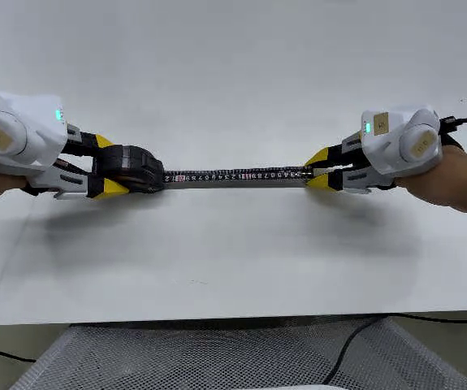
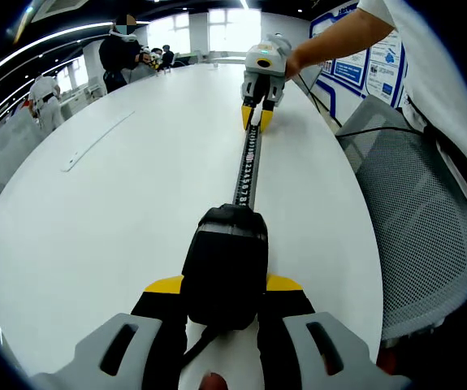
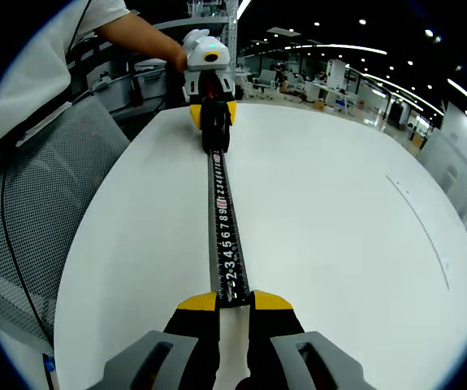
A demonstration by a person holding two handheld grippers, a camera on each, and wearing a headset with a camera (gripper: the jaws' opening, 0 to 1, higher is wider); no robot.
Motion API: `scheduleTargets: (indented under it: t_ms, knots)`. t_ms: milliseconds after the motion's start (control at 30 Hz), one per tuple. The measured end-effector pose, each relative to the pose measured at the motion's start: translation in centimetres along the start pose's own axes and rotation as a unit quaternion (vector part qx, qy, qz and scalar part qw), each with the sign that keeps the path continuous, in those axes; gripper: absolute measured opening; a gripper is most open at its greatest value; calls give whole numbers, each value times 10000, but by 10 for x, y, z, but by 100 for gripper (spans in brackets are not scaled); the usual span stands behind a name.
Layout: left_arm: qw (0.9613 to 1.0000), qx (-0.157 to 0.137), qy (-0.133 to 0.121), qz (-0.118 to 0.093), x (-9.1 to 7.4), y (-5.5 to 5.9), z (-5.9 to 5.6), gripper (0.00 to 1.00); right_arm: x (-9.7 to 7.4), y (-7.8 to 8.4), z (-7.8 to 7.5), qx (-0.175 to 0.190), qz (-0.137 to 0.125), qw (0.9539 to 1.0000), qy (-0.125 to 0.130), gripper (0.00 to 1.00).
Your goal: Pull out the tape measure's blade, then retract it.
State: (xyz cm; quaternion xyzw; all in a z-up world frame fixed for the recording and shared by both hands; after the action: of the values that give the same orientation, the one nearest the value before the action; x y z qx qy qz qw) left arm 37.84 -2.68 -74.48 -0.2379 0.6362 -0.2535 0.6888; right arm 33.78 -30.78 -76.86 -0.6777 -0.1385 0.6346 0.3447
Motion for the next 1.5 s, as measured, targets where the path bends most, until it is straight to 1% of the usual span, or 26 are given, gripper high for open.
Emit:
scheduleTargets:
  t_ms: [367,533,733,800,967,1067,1133,1233,1267,1367,1500]
  knots:
    - [10000,18,4,25,0,0,0,28,-12,11,-3,28,108,9999,45,8]
    - [10000,23,2,40,0,0,0,28,-13,16,-3,74,156,9998,58,8]
    - [10000,28,-4,55,1,0,0,28,-11,18,0,116,195,9997,30,9]
    - [10000,-10,2,73,1,-1,0,28,-11,18,-1,121,183,9998,41,9]
    - [10000,-45,-14,72,2,0,0,29,-11,17,-1,115,267,9996,24,9]
    - [9999,-75,-33,113,2,0,0,29,-10,17,-1,124,288,9995,13,10]
    - [9999,-114,-59,105,2,1,0,29,-10,17,-1,149,300,9994,21,10]
    - [9998,-123,-105,154,2,1,-1,30,-10,17,-1,112,328,9994,32,10]
    - [9997,-139,-110,160,2,1,-1,30,-10,17,-1,164,347,9993,43,10]
    - [9997,-171,-123,124,2,0,-1,30,-10,17,-1,161,386,9991,57,11]
    - [9997,-163,-125,147,2,0,-1,30,-10,17,-1,156,413,9990,61,11]
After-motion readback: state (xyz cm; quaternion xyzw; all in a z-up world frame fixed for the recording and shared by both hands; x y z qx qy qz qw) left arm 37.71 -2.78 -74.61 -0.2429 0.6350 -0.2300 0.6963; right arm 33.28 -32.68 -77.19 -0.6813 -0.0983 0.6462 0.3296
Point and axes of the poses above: the centre of the closed fingertips' face, and the gripper's own axes: x roughly forward along the fingers, z roughly to its left, y roughly out of its underside, the point moved 2 cm from there along -x, roughly backward along the fingers, and after that the axes turned 6 degrees about x, right-handed, at the moved point
